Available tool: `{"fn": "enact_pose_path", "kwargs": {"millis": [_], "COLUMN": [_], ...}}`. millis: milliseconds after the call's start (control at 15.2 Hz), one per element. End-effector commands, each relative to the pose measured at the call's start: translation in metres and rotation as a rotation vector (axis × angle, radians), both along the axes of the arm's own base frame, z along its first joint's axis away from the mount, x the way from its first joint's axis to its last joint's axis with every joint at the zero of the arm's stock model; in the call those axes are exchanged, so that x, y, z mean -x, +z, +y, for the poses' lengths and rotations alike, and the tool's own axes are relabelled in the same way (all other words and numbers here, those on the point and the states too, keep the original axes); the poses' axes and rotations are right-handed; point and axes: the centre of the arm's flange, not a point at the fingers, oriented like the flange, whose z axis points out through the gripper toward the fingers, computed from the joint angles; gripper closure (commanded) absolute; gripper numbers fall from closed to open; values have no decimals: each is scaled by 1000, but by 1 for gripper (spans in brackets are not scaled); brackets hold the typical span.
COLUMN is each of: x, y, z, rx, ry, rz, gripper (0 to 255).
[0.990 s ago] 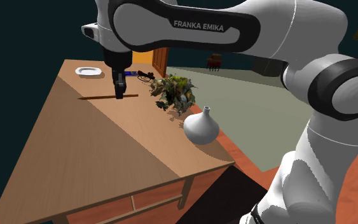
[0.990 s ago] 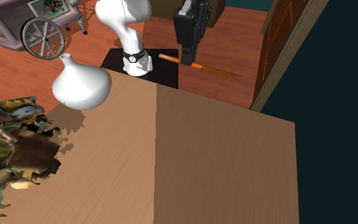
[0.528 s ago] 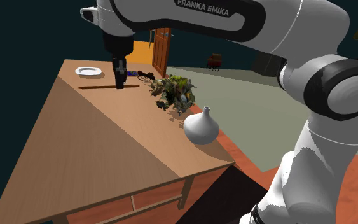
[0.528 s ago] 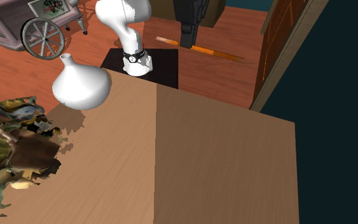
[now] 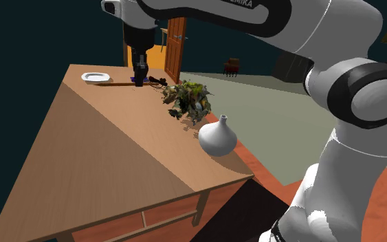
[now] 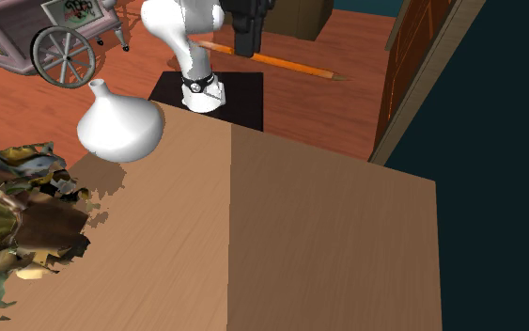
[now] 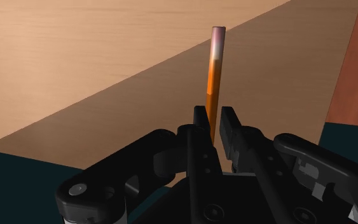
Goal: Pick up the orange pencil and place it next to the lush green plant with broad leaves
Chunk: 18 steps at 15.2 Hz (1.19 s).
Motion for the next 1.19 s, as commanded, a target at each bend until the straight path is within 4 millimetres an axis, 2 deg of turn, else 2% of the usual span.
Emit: {"fn": "enact_pose_path", "kwargs": {"millis": [0,858,924,1122], "x": [-4,-36,-40,-40], "y": [0,1,1,-15], "z": [-27,-195,-216,-216], "rx": [0,0,0,0], "ry": [1,1,1,1], "rz": [0,0,0,0], "gripper": [255,255,255,255]}}
